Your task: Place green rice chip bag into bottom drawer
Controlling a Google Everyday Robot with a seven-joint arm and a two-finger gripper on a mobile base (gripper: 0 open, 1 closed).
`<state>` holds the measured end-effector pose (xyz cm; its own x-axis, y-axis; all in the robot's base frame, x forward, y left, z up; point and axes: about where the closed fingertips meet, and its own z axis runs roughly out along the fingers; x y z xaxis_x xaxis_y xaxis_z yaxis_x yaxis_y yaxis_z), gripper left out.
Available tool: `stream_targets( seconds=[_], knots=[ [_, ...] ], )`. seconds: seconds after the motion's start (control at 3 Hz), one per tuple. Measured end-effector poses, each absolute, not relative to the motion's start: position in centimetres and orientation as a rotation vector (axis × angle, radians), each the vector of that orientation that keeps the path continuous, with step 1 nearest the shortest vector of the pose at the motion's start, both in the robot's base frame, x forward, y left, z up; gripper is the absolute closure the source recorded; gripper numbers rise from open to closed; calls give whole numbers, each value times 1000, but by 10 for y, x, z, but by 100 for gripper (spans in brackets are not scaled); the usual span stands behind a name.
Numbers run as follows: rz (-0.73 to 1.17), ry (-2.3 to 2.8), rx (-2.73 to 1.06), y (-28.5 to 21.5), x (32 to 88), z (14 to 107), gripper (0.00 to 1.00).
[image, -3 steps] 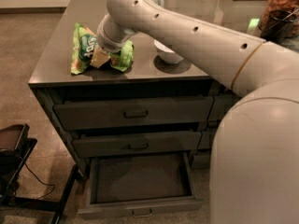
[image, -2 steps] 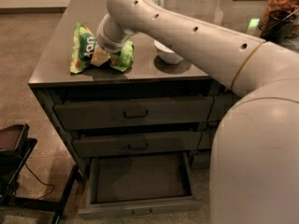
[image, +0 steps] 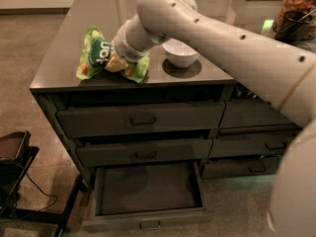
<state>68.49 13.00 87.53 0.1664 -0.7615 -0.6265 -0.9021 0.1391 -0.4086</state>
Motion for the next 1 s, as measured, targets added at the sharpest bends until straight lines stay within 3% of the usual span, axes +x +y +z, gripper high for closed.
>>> stream_targets(
  seconds=[0.67,1.0],
  knots=[
    [405,1508,-1684,83,593,892,100],
    [608,1482,-1707,58,524,888,100]
  ],
)
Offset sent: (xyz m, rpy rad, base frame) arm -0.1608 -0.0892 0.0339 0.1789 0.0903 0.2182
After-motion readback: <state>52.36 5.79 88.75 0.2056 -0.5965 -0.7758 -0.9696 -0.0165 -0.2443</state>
